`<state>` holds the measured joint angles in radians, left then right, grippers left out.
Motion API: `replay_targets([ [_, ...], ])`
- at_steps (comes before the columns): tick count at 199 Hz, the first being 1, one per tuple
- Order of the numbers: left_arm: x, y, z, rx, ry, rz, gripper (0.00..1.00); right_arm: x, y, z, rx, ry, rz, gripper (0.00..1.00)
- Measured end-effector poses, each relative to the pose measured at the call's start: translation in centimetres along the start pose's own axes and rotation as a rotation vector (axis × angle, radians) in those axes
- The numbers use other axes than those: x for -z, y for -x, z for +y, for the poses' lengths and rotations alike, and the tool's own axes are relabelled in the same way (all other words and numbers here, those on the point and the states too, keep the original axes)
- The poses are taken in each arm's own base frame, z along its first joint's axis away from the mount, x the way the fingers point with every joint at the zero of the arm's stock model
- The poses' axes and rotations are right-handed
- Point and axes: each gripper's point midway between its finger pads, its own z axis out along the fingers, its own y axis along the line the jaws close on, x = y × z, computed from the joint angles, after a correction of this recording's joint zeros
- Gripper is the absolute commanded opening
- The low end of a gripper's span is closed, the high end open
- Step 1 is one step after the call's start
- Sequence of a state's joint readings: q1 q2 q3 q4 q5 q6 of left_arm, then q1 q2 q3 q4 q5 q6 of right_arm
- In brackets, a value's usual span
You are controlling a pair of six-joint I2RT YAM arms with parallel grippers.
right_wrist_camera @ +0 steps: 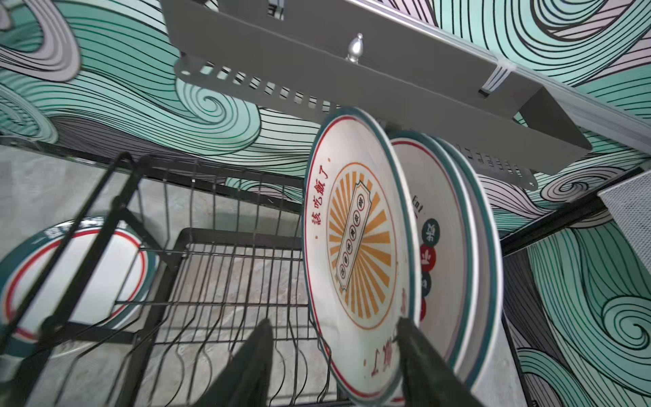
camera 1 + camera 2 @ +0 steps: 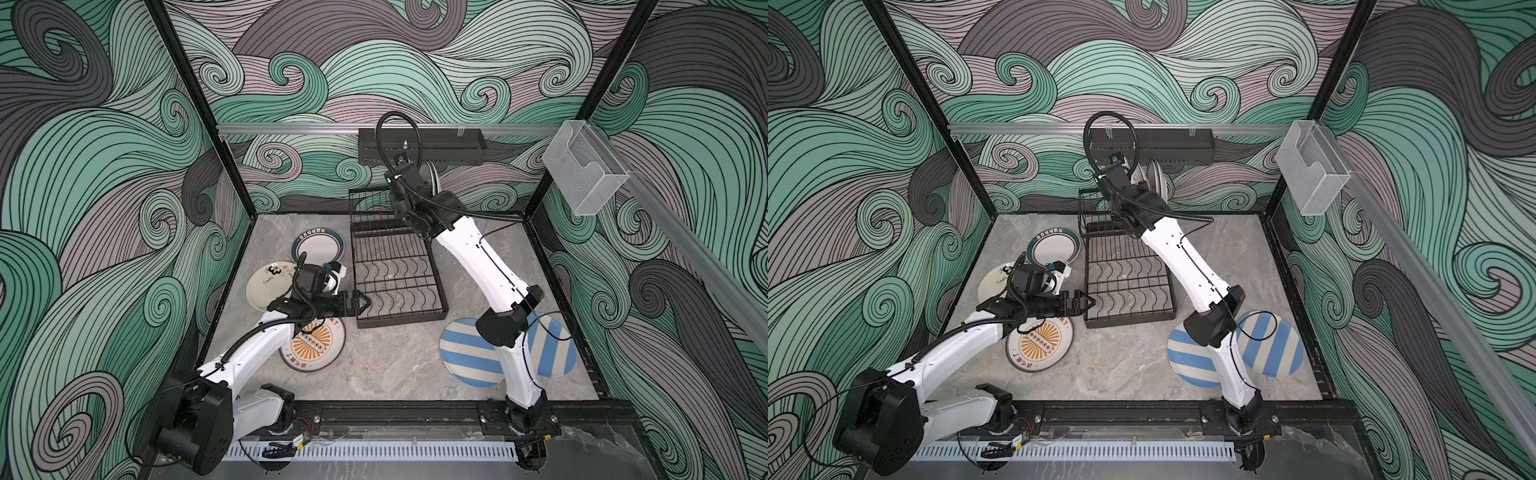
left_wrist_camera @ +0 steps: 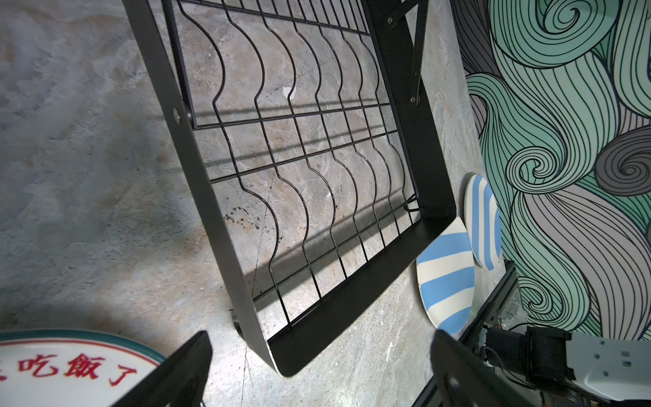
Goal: Load plates into a dish rack
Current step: Place the plate on the dish rack.
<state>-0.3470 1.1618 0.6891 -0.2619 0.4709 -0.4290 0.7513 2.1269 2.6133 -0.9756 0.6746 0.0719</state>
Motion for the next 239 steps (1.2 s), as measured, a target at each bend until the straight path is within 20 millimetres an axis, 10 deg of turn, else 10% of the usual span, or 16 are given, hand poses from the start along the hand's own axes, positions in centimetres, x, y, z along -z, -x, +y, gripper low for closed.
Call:
replay_targets([
  [53,0.2,0.0,0.1,-0.001,0.009,-0.006,0.99,4.4,4.2,-3.8,-0.046,0.038,-0.130,0.66],
  [139,0.2,0.0,0.2,0.000,0.018,-0.006,0.99,-2.1,0.6,-1.3,0.049,0.036,-0.017,0.71],
  [239,0.2,0.0,0.7,0.003,0.040,-0.009,0.99,-3.6,0.1,-3.5,0.046,-0.038,0.005,0.63],
])
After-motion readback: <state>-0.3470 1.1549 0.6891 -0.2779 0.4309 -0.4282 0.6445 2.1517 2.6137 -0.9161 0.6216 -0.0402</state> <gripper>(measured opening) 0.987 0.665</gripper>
